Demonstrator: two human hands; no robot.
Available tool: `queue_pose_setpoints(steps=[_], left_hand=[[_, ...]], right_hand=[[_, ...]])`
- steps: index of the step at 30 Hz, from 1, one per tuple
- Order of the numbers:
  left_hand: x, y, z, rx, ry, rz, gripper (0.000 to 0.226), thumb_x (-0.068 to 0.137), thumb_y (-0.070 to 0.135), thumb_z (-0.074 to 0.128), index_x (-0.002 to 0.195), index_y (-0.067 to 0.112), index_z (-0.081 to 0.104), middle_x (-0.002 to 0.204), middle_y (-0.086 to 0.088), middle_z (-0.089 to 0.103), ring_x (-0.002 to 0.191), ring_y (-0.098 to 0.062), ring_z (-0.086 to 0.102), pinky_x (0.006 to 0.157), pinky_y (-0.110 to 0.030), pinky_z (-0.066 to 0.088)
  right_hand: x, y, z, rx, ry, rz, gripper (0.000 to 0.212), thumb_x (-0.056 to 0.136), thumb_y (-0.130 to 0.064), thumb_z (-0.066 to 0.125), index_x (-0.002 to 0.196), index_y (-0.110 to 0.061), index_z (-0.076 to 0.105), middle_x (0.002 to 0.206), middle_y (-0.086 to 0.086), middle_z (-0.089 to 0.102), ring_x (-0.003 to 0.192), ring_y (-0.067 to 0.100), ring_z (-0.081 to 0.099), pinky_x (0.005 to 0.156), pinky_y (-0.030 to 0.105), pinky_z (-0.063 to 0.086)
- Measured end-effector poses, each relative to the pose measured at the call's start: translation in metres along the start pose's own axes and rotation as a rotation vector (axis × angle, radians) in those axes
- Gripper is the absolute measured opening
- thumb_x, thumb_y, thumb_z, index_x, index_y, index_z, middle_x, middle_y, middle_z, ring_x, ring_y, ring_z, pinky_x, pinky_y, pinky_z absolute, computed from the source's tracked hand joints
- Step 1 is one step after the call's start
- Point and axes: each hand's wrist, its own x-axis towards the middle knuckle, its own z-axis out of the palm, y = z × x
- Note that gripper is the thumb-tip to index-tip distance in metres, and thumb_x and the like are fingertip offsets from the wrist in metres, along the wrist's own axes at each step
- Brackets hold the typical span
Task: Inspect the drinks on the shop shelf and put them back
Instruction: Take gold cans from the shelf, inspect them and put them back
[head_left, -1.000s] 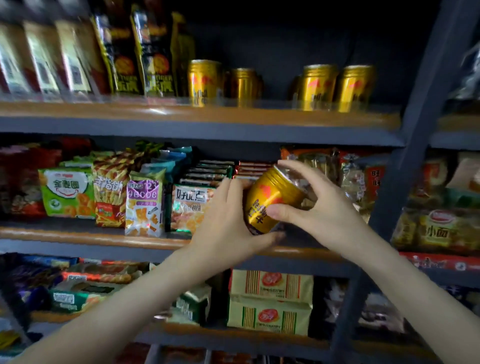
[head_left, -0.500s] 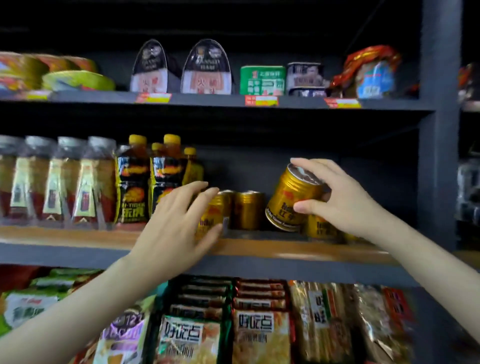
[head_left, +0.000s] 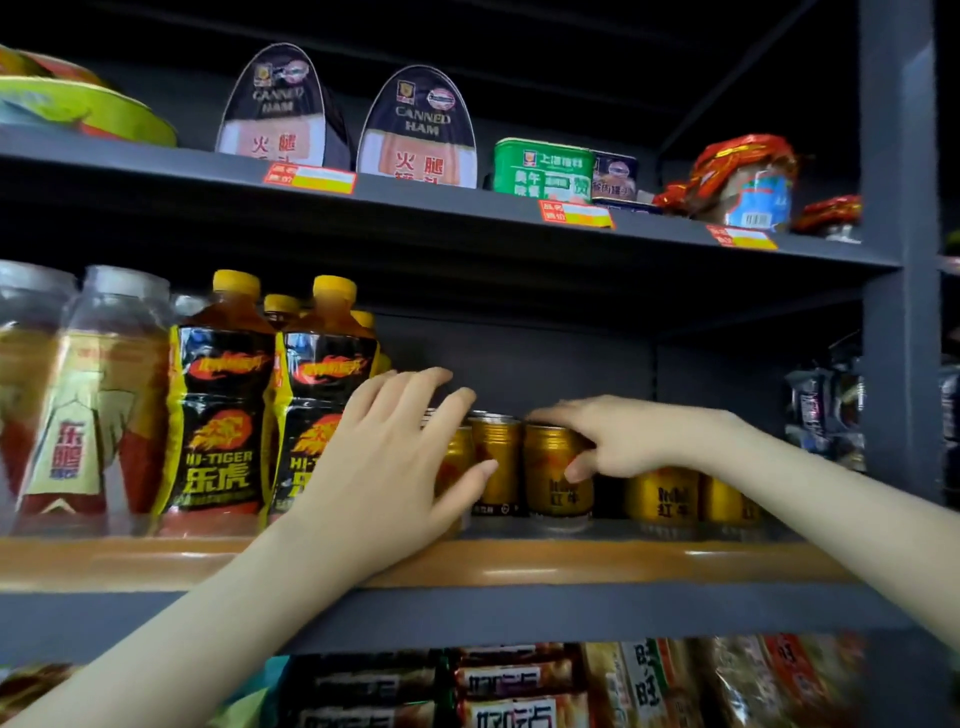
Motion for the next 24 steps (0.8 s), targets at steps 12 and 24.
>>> queue_pose_setpoints(steps=[12, 24], left_hand=[[-0.003, 0.001, 0.003, 0.04, 0.051, -0.008, 0.055, 0.092, 0.052, 0.041, 0.118, 0.009, 0.065, 0.125, -0.017, 0.058, 0.113, -0.034, 0.057, 0.104, -0.044, 0.033], [-0.007, 0.002, 0.008, 0.069, 0.14, -0.001, 0.051, 0.091, 0.048, 0.045, 0.112, 0.007, 0.067, 0.129, -0.02, 0.057, 0.115, -0.036, 0.056, 0.106, -0.047, 0.032]], right_hand=[[0.025, -0.019, 0.03, -0.202, 0.066, 0.107, 0.111, 0.082, -0.039, 0.073, 0.154, -0.011, -0.007, 0.158, 0.012, 0.017, 0.144, 0.032, 0.02, 0.113, 0.039, 0.029], [0.095, -0.003, 0.066, -0.142, 0.097, 0.275, 0.12, 0.086, -0.012, 0.069, 0.141, -0.031, -0.036, 0.159, 0.016, -0.018, 0.146, 0.033, -0.018, 0.119, 0.044, 0.001]])
